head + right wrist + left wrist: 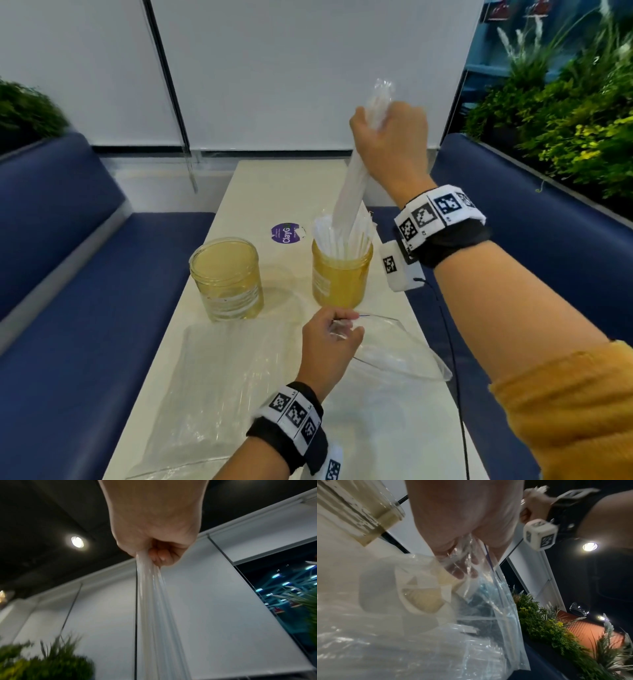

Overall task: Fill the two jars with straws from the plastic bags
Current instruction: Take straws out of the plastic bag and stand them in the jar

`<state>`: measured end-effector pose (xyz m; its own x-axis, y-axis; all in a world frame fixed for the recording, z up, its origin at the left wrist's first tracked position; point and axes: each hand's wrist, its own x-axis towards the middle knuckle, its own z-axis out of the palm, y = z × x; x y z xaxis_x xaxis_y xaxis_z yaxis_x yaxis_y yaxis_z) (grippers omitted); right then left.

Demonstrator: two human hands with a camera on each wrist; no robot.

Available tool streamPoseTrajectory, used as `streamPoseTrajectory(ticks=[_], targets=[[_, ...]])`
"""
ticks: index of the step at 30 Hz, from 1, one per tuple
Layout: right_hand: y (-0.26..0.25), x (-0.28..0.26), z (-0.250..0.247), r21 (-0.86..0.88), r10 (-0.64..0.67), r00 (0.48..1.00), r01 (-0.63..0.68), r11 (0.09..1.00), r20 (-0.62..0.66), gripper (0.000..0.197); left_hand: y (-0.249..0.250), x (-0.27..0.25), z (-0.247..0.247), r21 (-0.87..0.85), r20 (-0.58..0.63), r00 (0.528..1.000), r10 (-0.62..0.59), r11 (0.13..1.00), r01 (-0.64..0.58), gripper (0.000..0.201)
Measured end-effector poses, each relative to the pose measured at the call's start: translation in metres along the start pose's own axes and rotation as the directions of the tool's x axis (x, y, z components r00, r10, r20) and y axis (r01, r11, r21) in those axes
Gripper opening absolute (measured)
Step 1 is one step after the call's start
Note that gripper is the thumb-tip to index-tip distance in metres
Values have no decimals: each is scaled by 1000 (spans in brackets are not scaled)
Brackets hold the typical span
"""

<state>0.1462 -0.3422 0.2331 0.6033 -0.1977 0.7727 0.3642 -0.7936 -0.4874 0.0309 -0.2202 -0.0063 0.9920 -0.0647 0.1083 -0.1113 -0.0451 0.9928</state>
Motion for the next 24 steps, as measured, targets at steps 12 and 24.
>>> streamPoseTrajectory(ticks=[12,24], targets=[[86,-62,91,-321,213,876,-70,945,434,45,0,-1,-10,3,58,998,19,1000,-19,20],[100,-72,89,-275,287,843,-173,946,455,82,5,9,-21,42,96,995,9,999,-13,20]])
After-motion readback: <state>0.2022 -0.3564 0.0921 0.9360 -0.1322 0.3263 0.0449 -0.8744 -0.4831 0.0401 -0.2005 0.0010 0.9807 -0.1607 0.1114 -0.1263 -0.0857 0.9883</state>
